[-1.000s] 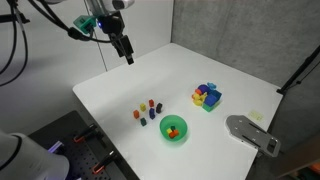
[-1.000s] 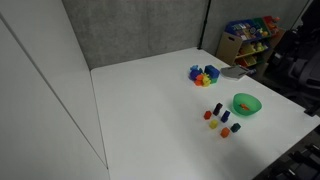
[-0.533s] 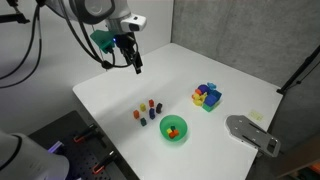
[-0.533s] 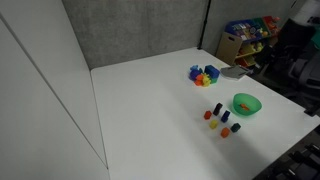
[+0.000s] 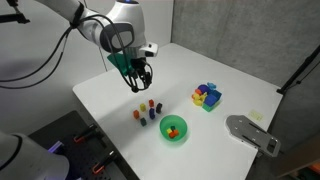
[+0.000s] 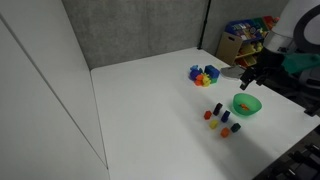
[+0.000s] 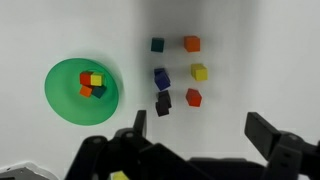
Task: Put the small blue block in the bowl
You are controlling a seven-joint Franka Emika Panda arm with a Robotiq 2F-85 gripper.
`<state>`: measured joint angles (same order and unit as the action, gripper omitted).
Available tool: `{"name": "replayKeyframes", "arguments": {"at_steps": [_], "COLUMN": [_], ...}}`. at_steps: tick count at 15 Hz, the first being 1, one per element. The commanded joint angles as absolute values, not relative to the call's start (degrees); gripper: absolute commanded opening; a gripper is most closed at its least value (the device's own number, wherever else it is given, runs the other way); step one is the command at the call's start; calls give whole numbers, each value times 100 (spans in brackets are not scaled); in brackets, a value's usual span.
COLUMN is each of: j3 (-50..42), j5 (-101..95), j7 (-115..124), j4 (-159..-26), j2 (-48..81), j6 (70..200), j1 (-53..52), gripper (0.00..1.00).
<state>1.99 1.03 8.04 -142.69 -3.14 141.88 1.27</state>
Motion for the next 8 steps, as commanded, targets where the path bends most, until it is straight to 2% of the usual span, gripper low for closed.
{"name": "replayKeyframes", "arguments": {"at_steps": [1,8], "j3": [107,73], "j5": [117,49], "j7": [416,-214], "j4": [-13952,-13566], "j2": [366,1501], "j6": [14479,14972], "j1": [88,137], "gripper": [100,100]}}
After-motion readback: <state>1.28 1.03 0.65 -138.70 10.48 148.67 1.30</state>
